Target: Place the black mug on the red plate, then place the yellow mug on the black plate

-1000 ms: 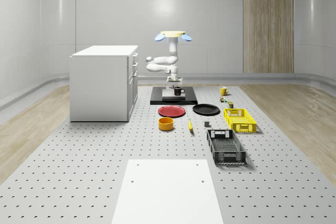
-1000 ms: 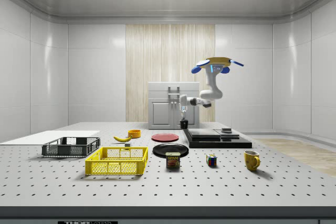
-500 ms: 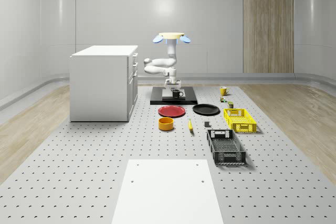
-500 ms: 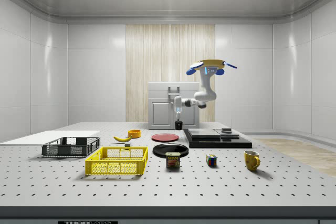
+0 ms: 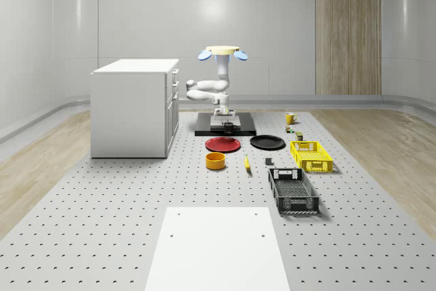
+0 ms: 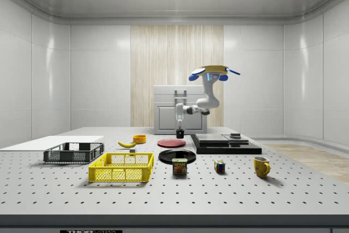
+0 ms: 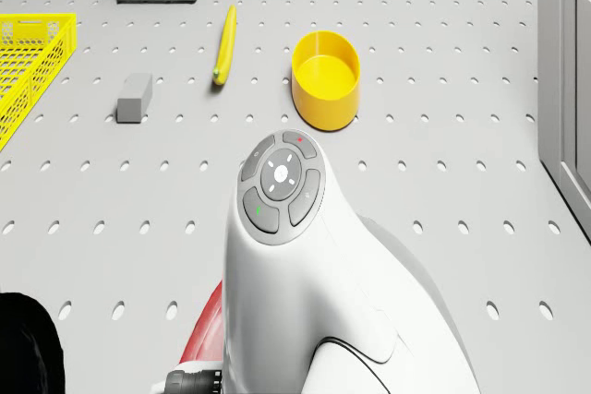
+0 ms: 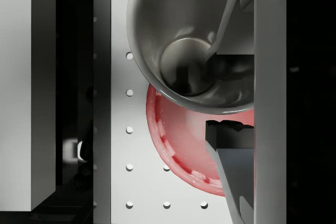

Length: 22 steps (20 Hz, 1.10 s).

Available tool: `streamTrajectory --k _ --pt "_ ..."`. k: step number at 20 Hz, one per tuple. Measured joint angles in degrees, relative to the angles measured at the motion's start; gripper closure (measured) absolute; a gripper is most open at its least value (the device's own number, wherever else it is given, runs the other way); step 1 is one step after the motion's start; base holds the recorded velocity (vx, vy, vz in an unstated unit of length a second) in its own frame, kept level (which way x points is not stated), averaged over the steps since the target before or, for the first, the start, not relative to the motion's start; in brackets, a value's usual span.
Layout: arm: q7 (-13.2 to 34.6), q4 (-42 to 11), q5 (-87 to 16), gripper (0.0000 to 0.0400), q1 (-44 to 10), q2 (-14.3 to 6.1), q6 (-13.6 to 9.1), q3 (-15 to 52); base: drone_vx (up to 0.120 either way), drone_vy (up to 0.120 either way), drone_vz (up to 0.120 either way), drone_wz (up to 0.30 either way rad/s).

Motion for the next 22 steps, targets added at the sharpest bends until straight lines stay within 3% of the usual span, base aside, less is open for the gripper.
streamTrajectory --k 8,22 --pt "0.13 0.03 0.22 0.0290 -0.16 -0.51 0.47 0.07 0.120 0.000 0.000 0.000" --pt "-5.89 0.62 -0.04 0.0290 5.38 -2.43 2.75 -0.85 0.000 0.000 0.000 0.000"
